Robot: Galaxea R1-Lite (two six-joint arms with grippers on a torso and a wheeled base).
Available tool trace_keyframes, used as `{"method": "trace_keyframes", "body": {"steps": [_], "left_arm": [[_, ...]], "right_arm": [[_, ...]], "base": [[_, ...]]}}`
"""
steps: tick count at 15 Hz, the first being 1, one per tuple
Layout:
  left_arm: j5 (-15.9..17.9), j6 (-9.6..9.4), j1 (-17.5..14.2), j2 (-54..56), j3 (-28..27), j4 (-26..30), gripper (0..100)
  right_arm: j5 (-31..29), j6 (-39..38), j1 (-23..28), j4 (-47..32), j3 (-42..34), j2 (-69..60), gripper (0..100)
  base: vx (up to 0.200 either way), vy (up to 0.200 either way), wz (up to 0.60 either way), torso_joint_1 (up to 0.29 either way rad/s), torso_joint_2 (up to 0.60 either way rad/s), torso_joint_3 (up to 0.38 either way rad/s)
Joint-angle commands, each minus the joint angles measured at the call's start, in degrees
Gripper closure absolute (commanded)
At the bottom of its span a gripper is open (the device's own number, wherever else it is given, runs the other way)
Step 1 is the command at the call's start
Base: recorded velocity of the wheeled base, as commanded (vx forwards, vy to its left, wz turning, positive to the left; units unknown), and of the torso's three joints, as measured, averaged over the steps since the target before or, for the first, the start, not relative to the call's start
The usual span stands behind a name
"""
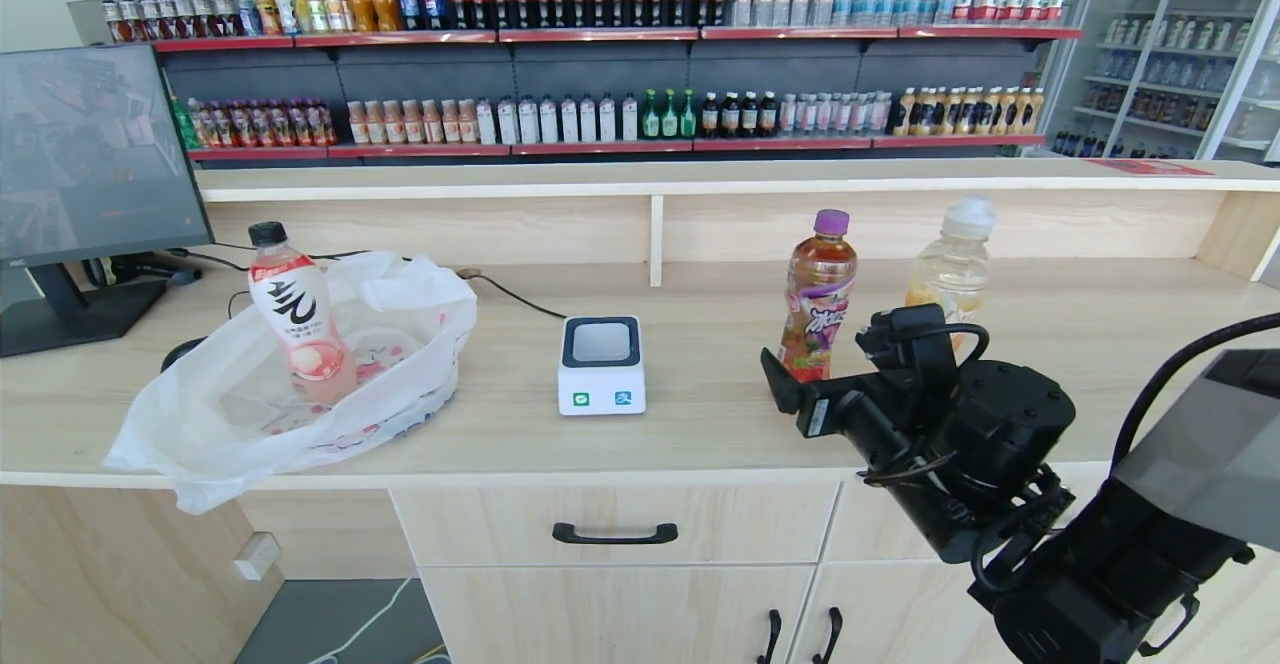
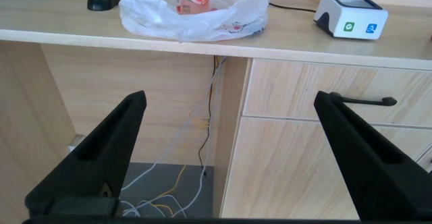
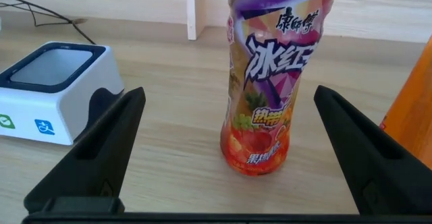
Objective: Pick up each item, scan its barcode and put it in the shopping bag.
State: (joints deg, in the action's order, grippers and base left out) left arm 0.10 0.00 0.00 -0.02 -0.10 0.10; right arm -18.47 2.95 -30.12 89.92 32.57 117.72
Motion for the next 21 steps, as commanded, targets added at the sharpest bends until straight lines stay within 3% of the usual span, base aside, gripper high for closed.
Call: {"method": "trace_keyframes", "body": {"steps": [1,9,12,18,21], "left_arm": [[-0.01,0.0,0.0,0.02,0.01,-0.01,0],[-0.01,0.0,0.0,0.02,0.01,-0.01,0],[-0.01,0.09,0.0,0.02,0.01,-0.01,0],[-0.01,0.18,-0.09,0.02,0.01,-0.01,0],[-0.01,0.26,-0.09,0.02,0.01,-0.01,0]], "right_arm": [[0.01,0.04,-1.08,0.08,-0.41,-1.36,0],[-0.08,-0.31,-2.48,0.08,-7.17,-6.1,0],[-0.08,-0.4,-4.59,0.08,-7.61,-7.07,0],[-0.08,-0.93,-4.42,0.08,-10.34,-9.36,0],[-0.08,-1.46,-1.69,0.08,-9.72,-7.6,0]], "base": [[0.0,0.0,0.0,0.0,0.0,0.0],[0.0,0.0,0.0,0.0,0.0,0.0],[0.2,0.0,0.0,-0.006,0.0,0.006],[0.0,0.0,0.0,0.008,0.0,0.0],[0.0,0.0,0.0,0.0,0.0,0.0]]}}
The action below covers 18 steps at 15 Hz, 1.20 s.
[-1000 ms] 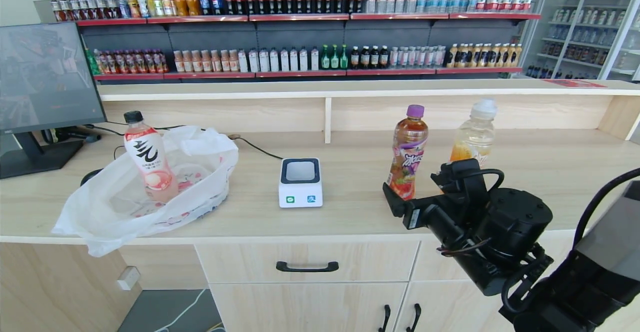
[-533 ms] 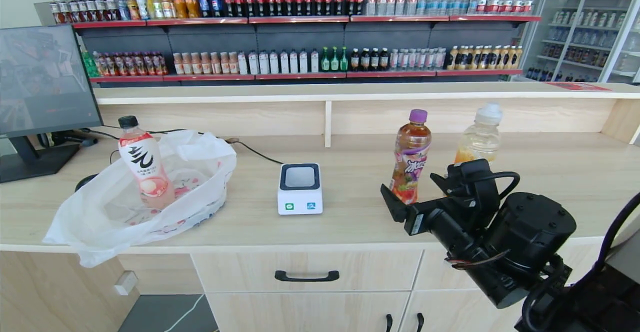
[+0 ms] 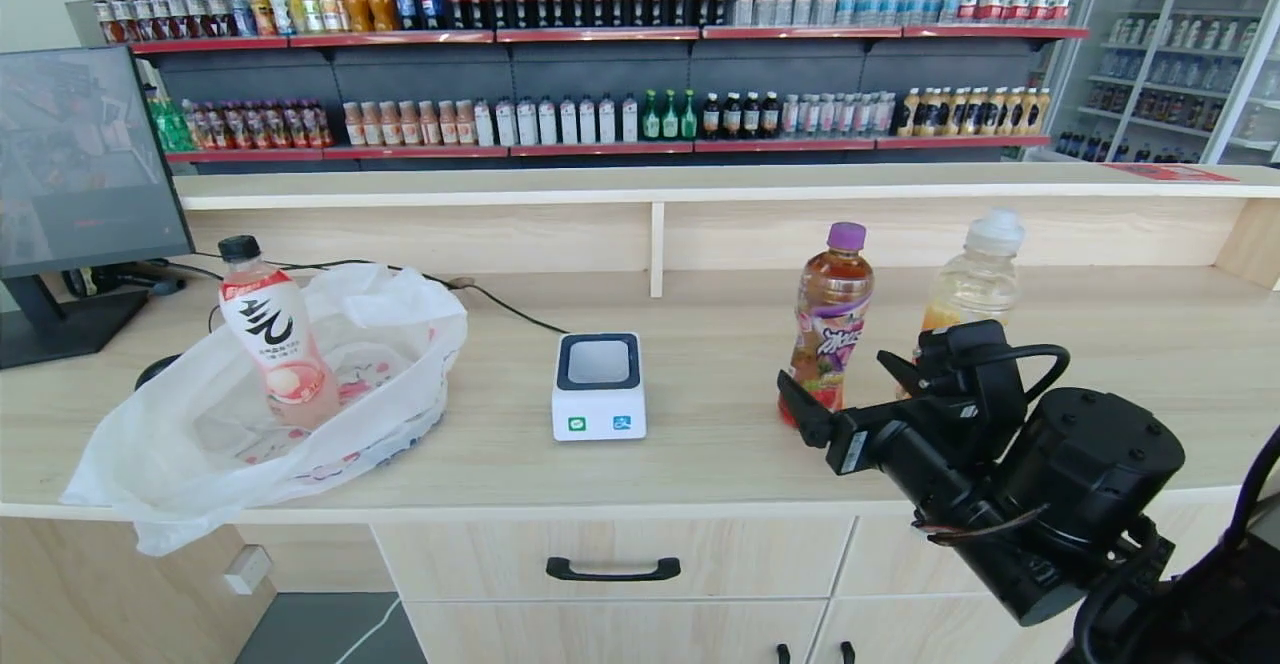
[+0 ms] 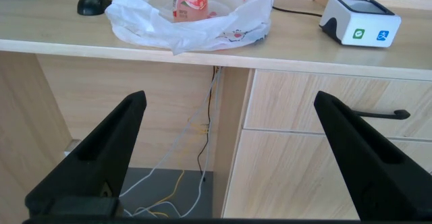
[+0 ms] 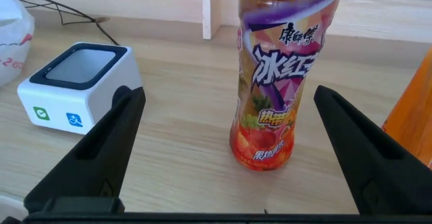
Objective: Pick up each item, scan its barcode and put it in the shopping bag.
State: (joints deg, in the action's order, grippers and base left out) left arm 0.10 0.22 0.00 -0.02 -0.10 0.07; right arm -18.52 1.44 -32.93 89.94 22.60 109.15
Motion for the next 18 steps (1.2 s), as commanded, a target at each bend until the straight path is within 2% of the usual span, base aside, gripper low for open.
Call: {"method": "trace_keyframes", "body": {"steps": [1,7,18], "left_arm": [[-0.01,0.13,-0.09,0.02,0.01,0.01,0],[-0.01,0.04,0.0,0.02,0.01,0.01,0],[-0.01,0.04,0.0,0.02,0.01,0.01,0]], "right_arm": [[-0.03,0.14,2.34,0.06,0.78,1.41,0],[0.06,0.06,4.27,0.06,3.68,4.4,0],[0.06,0.14,4.63,0.06,10.01,10.64,0]], "base": [[0.0,0.0,0.0,0.0,0.0,0.0],[0.0,0.0,0.0,0.0,0.0,0.0],[0.0,0.0,0.0,0.0,0.0,0.0]]}}
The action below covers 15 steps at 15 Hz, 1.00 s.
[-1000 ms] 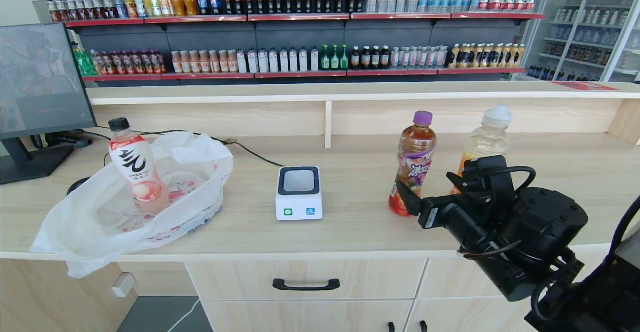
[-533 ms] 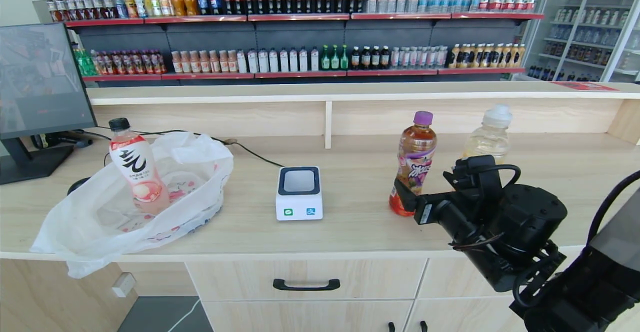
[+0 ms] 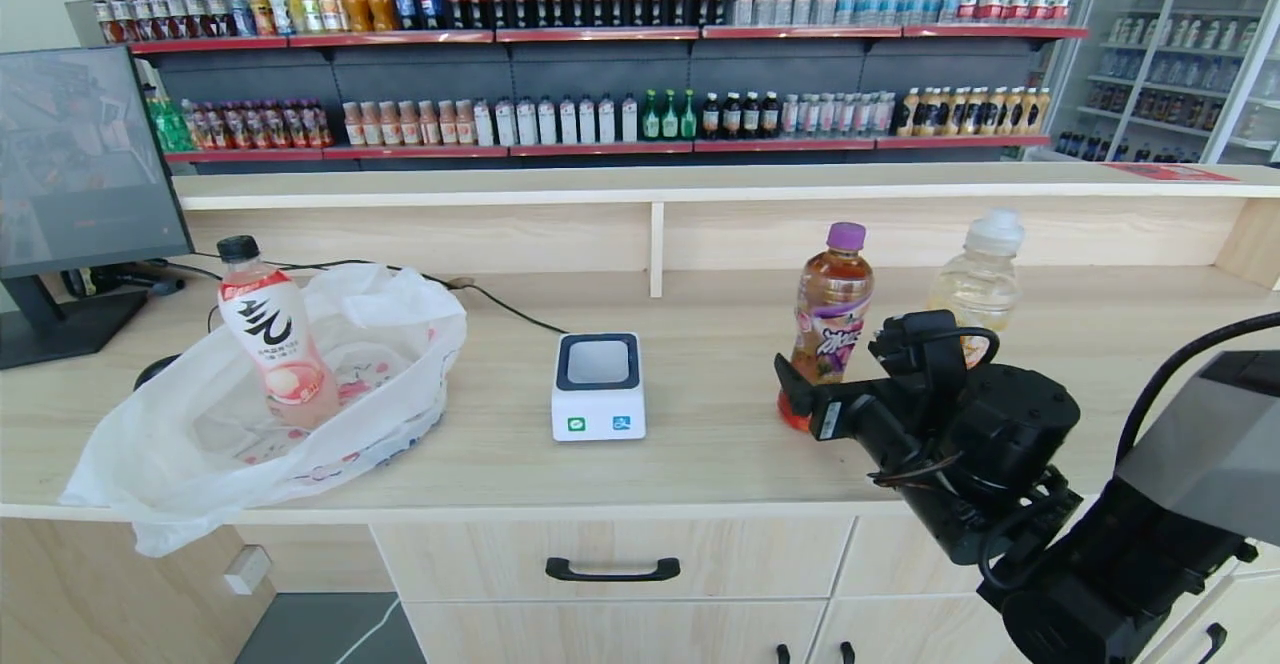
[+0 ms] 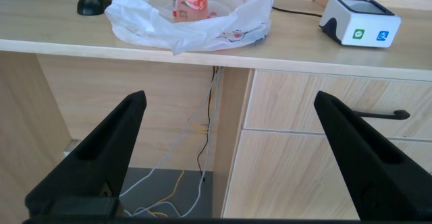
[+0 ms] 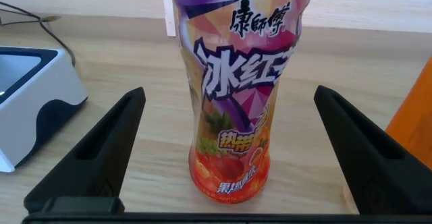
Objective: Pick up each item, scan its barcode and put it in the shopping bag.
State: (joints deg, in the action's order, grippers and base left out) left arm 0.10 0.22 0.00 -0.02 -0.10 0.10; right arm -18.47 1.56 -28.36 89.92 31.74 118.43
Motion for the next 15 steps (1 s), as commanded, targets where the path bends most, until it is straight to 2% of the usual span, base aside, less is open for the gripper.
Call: {"method": "trace_keyframes", "body": {"steps": [1,15], "left_arm": [[-0.01,0.04,-0.09,0.02,0.01,-0.01,0],[-0.01,0.13,-0.09,0.02,0.01,-0.01,0]], "right_arm": [[0.01,0.02,0.23,0.08,2.09,1.98,0],[0.1,0.81,1.2,0.08,12.64,10.15,0]], "base": [[0.0,0.0,0.0,0.0,0.0,0.0],[0.0,0.0,0.0,0.0,0.0,0.0]]}}
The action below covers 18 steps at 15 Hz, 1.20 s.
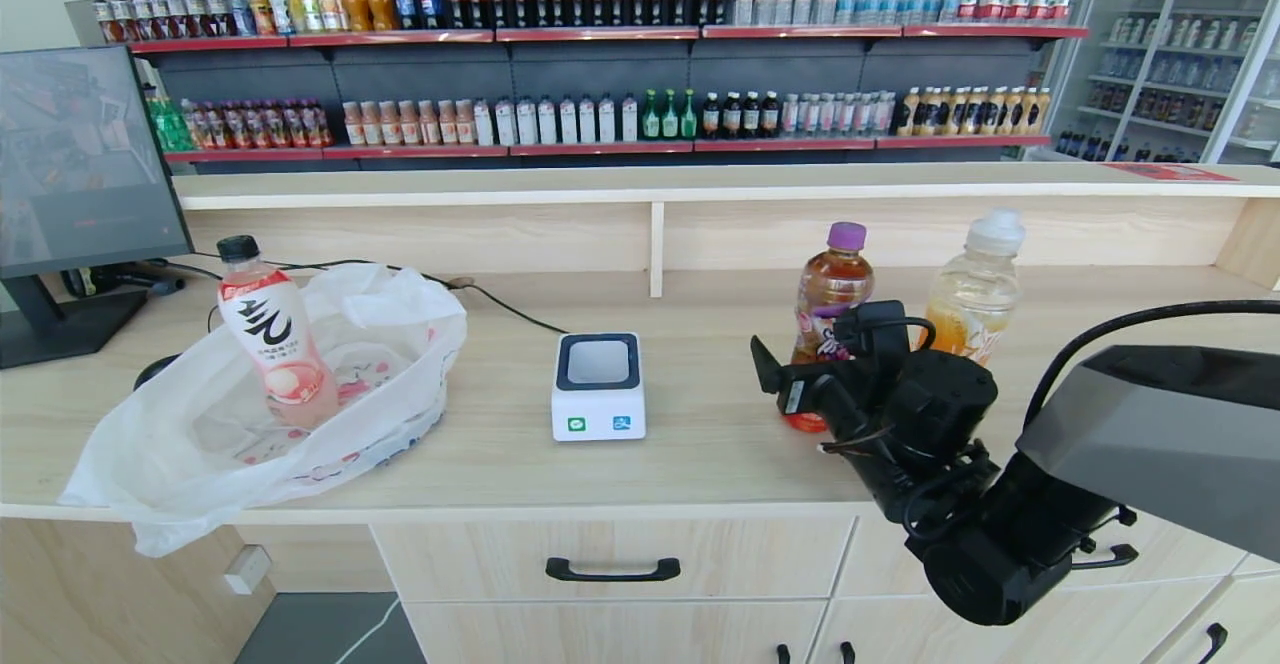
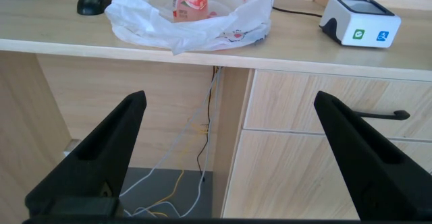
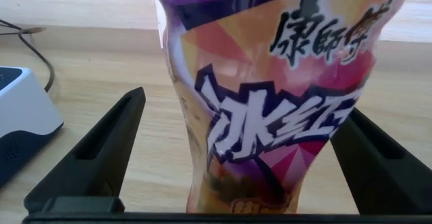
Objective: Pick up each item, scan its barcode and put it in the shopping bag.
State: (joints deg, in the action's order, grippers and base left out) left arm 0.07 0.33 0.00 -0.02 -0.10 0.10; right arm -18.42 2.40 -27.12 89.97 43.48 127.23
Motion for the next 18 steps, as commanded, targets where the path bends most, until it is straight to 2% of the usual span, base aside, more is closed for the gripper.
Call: {"method": "trace_keyframes", "body": {"steps": [1,8,9,18], "left_arm": [[0.01,0.02,0.0,0.02,0.01,-0.01,0],[0.01,0.02,0.0,0.02,0.01,-0.01,0],[0.01,0.02,0.0,0.02,0.01,-0.01,0],[-0.07,0.02,0.0,0.02,0.01,-0.01,0]], "right_arm": [[-0.04,-0.03,-0.03,0.03,1.43,1.97,0],[-0.04,-0.2,-0.03,0.03,3.27,3.11,0],[-0.04,-0.2,-0.03,0.03,3.1,3.11,100],[-0.04,-0.29,-0.12,0.03,3.19,2.49,100]], "base": [[0.0,0.0,0.0,0.0,0.0,0.0],[0.0,0.0,0.0,0.0,0.0,0.0],[0.0,0.0,0.0,0.0,0.0,0.0],[0.0,0.0,0.0,0.0,0.0,0.0]]}}
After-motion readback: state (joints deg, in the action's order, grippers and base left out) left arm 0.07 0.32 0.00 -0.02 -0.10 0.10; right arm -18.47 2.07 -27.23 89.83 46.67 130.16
